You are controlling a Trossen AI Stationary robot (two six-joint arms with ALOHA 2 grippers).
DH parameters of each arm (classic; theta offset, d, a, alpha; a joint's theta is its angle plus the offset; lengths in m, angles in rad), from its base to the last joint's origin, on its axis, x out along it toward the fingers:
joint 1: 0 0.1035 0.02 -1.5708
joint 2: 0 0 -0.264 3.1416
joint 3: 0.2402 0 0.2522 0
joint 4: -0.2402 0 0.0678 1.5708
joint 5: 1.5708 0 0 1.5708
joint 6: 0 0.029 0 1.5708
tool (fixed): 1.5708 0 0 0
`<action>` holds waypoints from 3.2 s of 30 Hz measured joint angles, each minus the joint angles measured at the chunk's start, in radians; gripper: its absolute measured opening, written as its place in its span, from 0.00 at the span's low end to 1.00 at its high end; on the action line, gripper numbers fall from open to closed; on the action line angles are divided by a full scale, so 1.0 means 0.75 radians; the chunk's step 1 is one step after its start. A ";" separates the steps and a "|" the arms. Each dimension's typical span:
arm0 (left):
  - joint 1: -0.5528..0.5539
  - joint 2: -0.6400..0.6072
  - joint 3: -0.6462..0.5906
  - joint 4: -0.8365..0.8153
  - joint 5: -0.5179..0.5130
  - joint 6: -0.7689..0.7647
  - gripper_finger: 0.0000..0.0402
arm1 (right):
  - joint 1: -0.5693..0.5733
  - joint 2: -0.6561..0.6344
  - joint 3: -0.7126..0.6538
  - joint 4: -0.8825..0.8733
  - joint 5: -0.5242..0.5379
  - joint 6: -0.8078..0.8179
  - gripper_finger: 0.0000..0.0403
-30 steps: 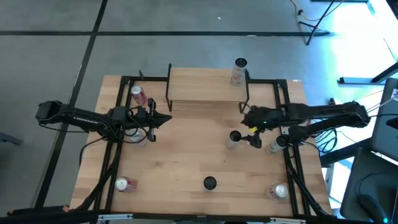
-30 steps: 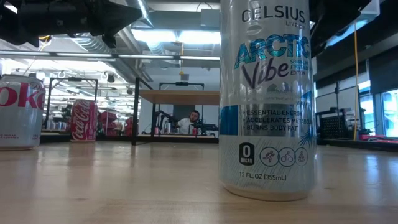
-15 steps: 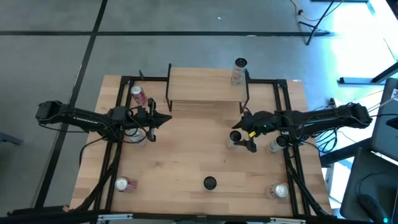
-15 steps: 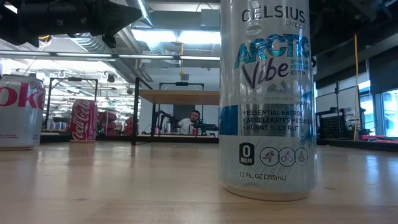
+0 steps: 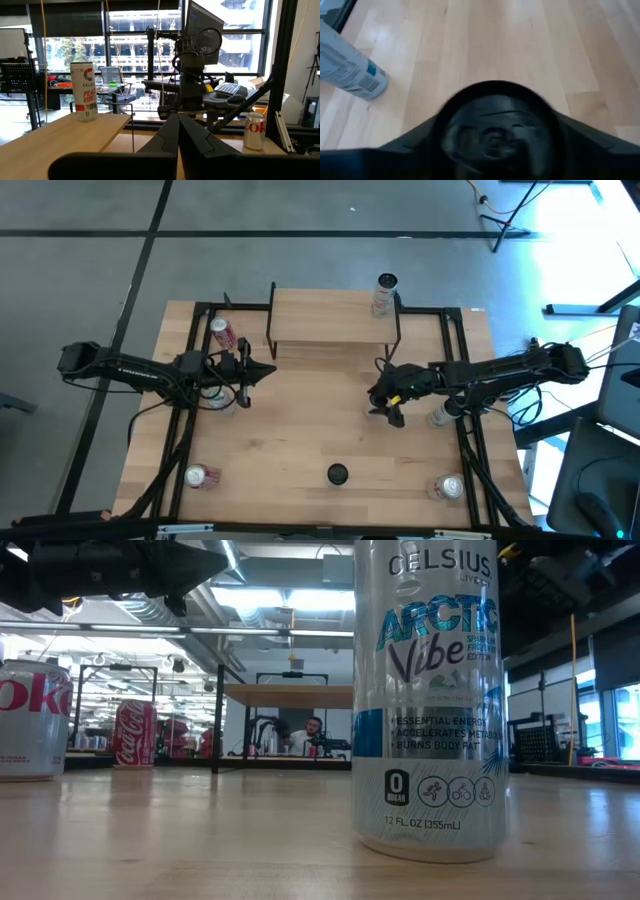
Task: Place canned beverage on shelf
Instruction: Put the white pink soda can on the shelf aligned with the other white pink soda can, then put the white blue soda can on the shelf
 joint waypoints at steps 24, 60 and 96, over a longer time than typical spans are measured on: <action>0.000 0.000 0.000 0.000 0.000 0.000 0.00 | -0.180 -0.013 0.775 -0.658 0.294 -0.230 0.55; 0.000 0.001 0.000 0.000 0.000 -0.001 0.00 | -0.866 0.143 0.870 -0.597 -0.034 -0.330 0.95; -0.272 0.416 0.335 0.004 0.237 0.107 0.00 | 0.306 -0.053 0.121 0.263 0.187 -0.180 0.76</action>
